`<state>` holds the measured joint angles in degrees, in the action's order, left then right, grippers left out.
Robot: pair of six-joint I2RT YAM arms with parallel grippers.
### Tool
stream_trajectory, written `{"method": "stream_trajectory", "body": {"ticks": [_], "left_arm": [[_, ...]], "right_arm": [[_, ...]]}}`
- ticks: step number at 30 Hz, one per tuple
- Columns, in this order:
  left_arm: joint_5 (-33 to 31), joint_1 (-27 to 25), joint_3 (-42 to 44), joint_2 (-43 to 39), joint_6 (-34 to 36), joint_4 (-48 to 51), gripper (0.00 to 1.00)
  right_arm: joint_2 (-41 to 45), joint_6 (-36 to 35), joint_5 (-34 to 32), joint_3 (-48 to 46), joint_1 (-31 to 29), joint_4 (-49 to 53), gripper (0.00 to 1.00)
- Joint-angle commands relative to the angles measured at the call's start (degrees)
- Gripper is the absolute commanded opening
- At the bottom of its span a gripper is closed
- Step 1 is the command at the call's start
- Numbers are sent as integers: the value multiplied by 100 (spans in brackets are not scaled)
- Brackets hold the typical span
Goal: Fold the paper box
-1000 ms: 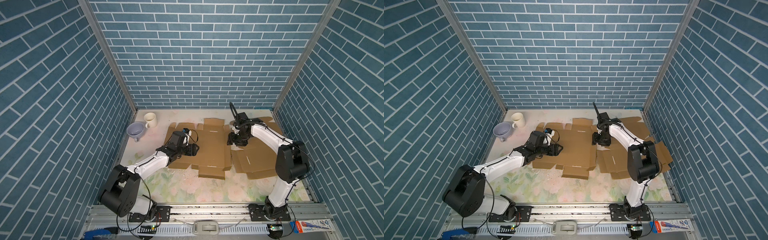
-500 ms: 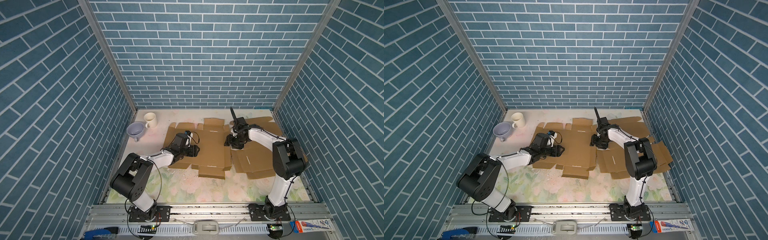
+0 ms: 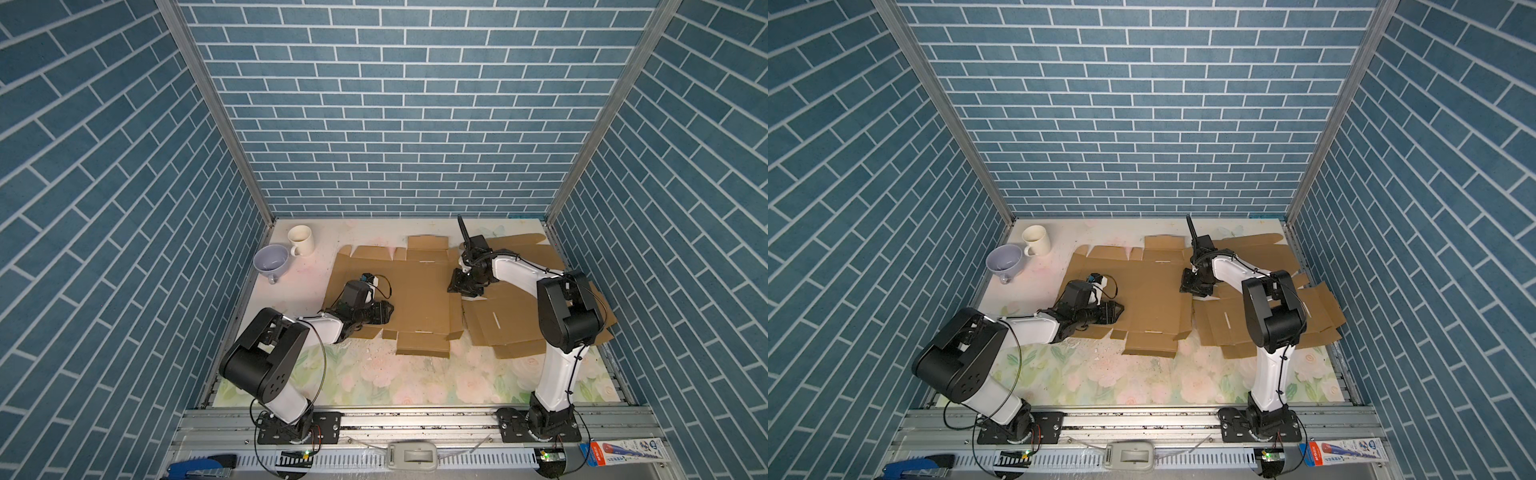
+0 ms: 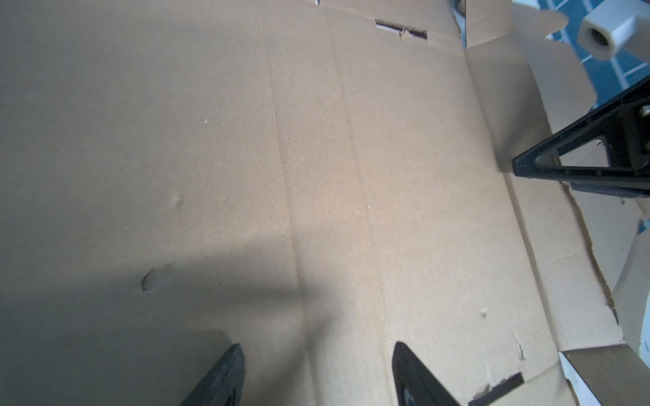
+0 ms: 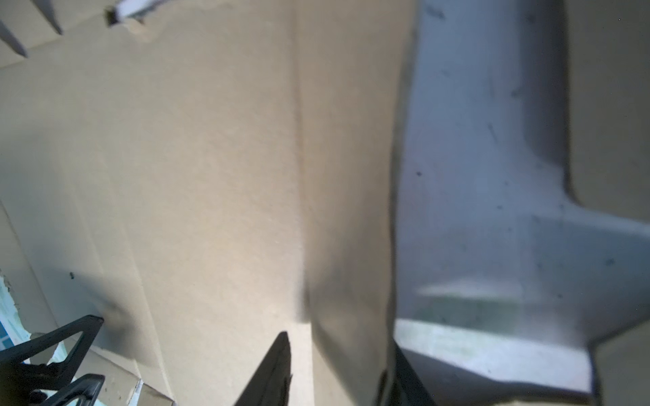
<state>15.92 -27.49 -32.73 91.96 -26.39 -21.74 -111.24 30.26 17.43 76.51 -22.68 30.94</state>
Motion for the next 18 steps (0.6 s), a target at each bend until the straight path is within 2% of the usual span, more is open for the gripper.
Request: {"method": "stream_trajectory", "body": {"ticks": [1,5,9,13,18], "left_arm": [[150,15,355,159,-408,-65,66],[196,-24,573,90,-712,-337,66],[290,-148,623,-154,-910,-281,65],[86,-251,354,-1107,-627,936,65],[-297,-116,-395,-2326,169,2586,68]], "right_arm": [[32,204,6,200,-148,2,37],[108,346,-558,110,-322,20,32],[103,234,-1002,206,-509,242,15],[61,-420,-1093,728,-516,1084,1],[-112,-1552,-1058,1648,-526,2491,0]]}}
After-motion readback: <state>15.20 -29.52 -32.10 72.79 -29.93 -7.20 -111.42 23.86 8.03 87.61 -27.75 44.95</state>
